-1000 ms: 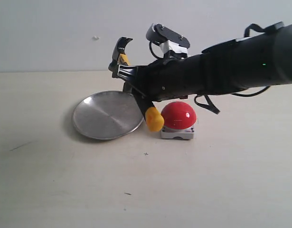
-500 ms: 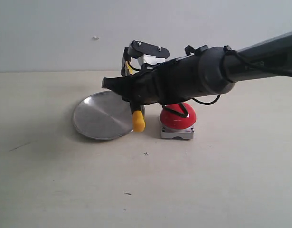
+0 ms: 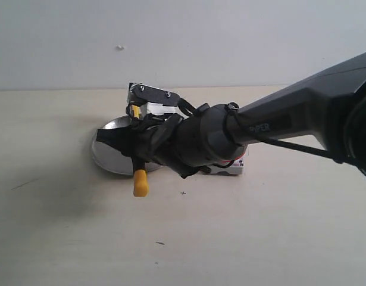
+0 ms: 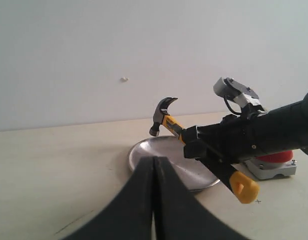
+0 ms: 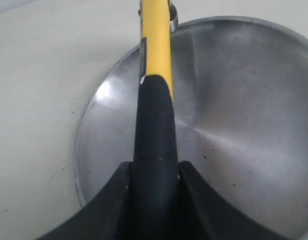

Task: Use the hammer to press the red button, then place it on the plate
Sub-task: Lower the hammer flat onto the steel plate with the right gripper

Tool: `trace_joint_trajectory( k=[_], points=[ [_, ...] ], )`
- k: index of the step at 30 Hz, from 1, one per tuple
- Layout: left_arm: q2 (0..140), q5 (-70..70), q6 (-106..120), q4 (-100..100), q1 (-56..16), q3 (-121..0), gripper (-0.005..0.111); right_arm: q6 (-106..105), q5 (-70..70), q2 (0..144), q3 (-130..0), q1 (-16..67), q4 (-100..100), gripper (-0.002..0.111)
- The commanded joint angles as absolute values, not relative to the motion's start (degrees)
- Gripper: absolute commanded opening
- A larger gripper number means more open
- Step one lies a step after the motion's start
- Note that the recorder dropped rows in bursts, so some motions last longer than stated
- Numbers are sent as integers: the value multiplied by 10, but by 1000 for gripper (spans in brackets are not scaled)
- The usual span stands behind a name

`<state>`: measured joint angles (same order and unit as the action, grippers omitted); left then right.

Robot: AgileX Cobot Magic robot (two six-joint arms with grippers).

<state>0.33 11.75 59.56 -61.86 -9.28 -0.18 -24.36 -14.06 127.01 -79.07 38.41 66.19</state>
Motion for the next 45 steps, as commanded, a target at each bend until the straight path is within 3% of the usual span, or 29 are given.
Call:
trace_joint_trajectory(
  k=[1, 12, 25, 45],
  points=[
    [0, 117, 596, -617, -92, 0, 0, -202, -181, 1260, -797, 380, 620, 0],
    [0, 117, 596, -617, -92, 0, 0, 246, -95, 1260, -797, 320, 187, 0],
    [0, 117, 596, -617, -92, 0, 0, 597, -271, 1303, -797, 320, -59, 0],
    [0, 117, 596, -617, -92, 0, 0, 579, -224, 1330, -797, 312, -75, 0]
  ],
)
